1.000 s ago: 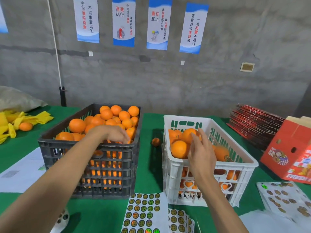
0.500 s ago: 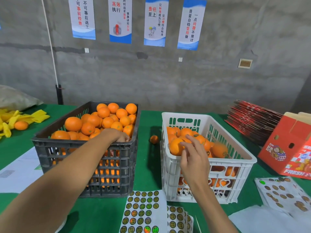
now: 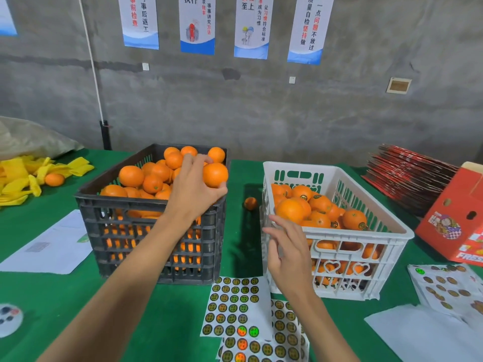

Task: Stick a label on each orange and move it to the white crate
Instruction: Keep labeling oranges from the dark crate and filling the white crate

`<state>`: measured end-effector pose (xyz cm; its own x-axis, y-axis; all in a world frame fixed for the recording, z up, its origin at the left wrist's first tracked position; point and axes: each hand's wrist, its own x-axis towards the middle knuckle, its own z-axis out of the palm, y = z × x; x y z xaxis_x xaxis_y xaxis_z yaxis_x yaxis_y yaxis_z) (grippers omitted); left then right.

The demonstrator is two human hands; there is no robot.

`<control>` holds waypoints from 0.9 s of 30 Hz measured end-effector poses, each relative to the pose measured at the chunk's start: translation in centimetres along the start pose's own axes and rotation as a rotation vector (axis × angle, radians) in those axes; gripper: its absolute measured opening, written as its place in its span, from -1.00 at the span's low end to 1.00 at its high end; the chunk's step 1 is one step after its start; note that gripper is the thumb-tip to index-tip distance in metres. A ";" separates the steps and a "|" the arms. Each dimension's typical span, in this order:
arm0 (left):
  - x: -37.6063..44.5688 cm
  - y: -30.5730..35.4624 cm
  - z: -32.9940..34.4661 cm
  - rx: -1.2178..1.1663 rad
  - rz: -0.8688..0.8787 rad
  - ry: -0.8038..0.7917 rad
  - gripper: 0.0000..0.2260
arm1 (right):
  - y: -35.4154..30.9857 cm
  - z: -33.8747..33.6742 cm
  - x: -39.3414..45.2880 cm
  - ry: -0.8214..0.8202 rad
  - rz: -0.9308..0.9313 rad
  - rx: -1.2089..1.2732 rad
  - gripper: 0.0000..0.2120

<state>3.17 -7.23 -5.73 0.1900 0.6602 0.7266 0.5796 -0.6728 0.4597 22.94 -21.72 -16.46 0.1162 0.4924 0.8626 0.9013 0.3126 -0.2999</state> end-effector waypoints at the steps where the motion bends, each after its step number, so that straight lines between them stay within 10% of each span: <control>1: -0.9 0.6 -0.1 -0.052 0.033 0.040 -0.41 | -0.1 0.1 -0.3 -0.017 0.010 0.016 -0.78; 13: -19.7 -2.0 8.8 -0.217 -0.166 -0.452 -0.48 | 2.2 -0.2 -10.4 -0.647 0.275 0.107 -0.74; 27: -24.0 -4.7 11.6 -0.312 -0.548 -0.505 -0.73 | 4.7 2.6 -11.1 -0.896 0.280 0.000 -0.48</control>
<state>5.08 -16.01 -31.22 0.3214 0.9442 0.0725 0.4603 -0.2226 0.8594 24.78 -23.62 -28.44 -0.0358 0.9917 0.1233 0.8893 0.0879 -0.4488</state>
